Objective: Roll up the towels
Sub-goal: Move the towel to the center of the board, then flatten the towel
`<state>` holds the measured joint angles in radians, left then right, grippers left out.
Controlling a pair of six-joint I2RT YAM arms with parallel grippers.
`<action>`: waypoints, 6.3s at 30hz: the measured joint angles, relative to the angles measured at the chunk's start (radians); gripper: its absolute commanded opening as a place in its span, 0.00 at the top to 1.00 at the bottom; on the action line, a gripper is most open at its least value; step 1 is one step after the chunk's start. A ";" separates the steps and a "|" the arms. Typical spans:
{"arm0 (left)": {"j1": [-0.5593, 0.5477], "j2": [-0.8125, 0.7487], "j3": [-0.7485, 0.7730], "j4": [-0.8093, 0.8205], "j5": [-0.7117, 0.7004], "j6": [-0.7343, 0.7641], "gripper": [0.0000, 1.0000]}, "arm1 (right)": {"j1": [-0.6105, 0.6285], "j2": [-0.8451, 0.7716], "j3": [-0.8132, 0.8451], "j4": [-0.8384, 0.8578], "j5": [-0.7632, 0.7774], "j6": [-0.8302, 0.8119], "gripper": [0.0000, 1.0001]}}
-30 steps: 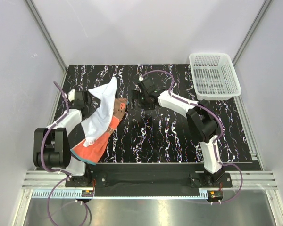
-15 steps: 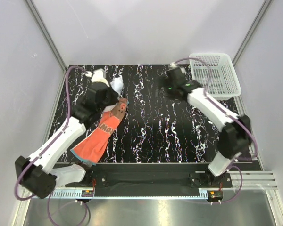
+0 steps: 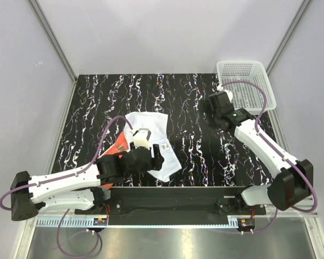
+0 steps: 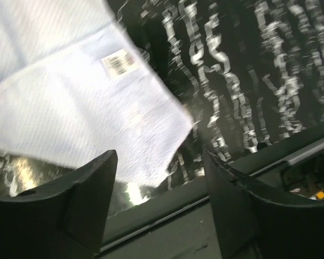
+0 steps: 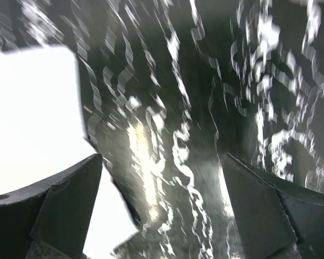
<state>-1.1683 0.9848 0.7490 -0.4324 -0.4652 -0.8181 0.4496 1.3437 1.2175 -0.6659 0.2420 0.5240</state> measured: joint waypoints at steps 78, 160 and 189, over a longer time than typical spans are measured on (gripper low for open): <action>0.515 -0.059 0.060 -0.319 -0.017 0.210 0.10 | 0.270 0.409 0.058 -0.080 -0.030 0.033 0.76; 1.073 0.702 0.564 0.010 0.487 0.380 0.04 | -0.030 -0.048 -0.136 -0.156 -0.053 -0.084 1.00; 0.930 1.164 0.833 0.029 0.575 0.462 0.83 | -0.030 0.039 -0.150 -0.093 -0.071 -0.103 1.00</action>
<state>-0.2379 2.1490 1.5818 -0.4030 0.1101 -0.3561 0.4198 1.3823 1.0672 -0.7593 0.1707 0.4213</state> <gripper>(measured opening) 0.256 0.010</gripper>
